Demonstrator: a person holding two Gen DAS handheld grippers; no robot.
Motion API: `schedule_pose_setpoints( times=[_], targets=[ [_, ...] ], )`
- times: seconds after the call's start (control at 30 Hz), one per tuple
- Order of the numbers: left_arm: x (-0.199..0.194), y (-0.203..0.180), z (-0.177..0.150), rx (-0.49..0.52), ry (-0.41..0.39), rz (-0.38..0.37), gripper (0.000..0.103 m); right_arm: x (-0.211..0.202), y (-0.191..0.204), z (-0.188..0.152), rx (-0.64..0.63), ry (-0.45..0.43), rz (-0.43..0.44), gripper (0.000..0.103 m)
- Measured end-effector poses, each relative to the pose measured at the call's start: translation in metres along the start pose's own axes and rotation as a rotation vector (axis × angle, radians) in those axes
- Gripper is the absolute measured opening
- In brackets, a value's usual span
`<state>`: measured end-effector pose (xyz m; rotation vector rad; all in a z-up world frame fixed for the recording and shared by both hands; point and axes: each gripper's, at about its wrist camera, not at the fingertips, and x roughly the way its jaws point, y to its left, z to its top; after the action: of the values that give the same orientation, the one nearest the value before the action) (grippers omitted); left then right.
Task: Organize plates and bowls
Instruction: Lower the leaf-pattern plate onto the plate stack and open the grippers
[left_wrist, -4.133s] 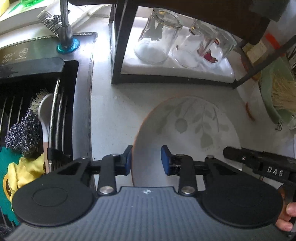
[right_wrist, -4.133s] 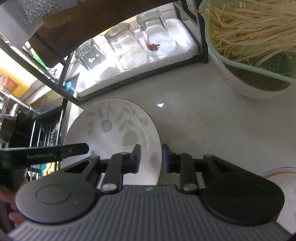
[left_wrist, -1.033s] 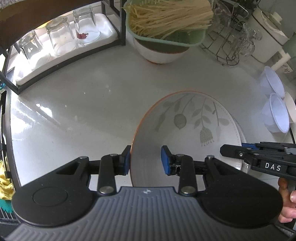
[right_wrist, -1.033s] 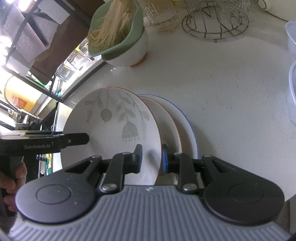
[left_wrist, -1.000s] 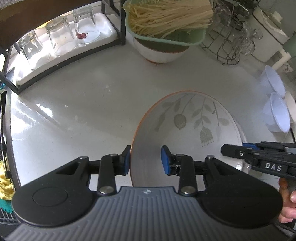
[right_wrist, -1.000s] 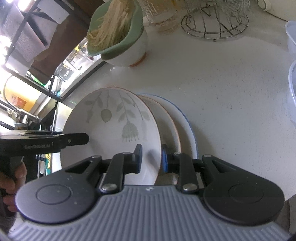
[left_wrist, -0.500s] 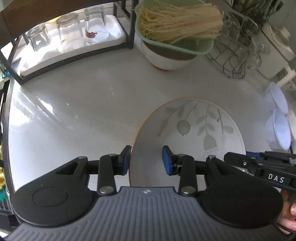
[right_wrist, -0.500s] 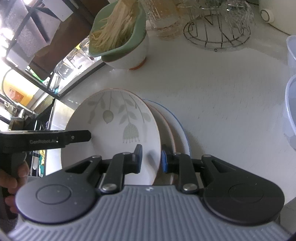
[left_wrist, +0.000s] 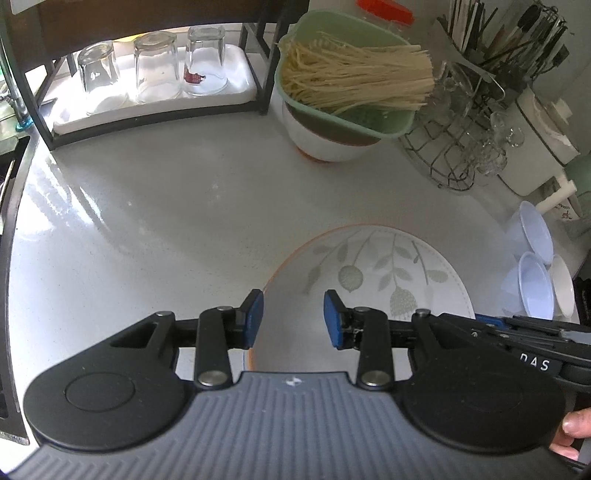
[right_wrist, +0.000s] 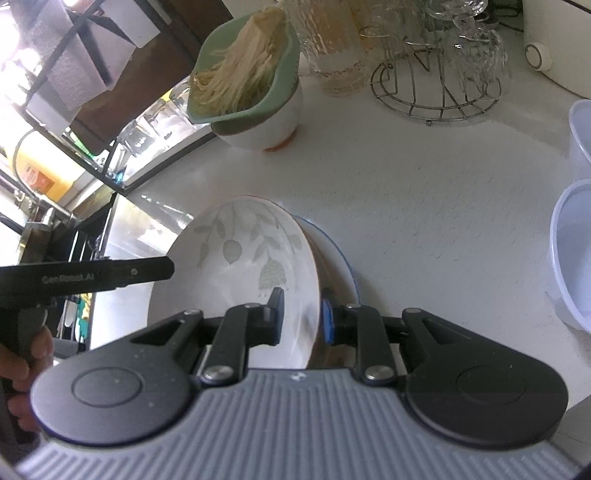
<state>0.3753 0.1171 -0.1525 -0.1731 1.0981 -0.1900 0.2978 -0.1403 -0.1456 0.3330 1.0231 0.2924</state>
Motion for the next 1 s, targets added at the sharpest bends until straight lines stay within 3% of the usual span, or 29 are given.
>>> schedule_pose_setpoints(
  times=[0.43,0.67,1.0],
  targets=[
    [-0.009,-0.014,-0.016,0.000,-0.023,0.013,0.040,-0.013,0.001,-0.003,-0.067,-0.020,-0.038,0.024],
    [-0.020,-0.024,-0.023,-0.007,-0.041,0.013,0.040,-0.022,0.005,-0.005,-0.116,-0.048,-0.003,0.024],
    [-0.068,-0.056,-0.023,-0.012,-0.144,-0.020,0.040,-0.075,0.002,-0.001,-0.182,-0.178,0.018,0.024]
  ],
)
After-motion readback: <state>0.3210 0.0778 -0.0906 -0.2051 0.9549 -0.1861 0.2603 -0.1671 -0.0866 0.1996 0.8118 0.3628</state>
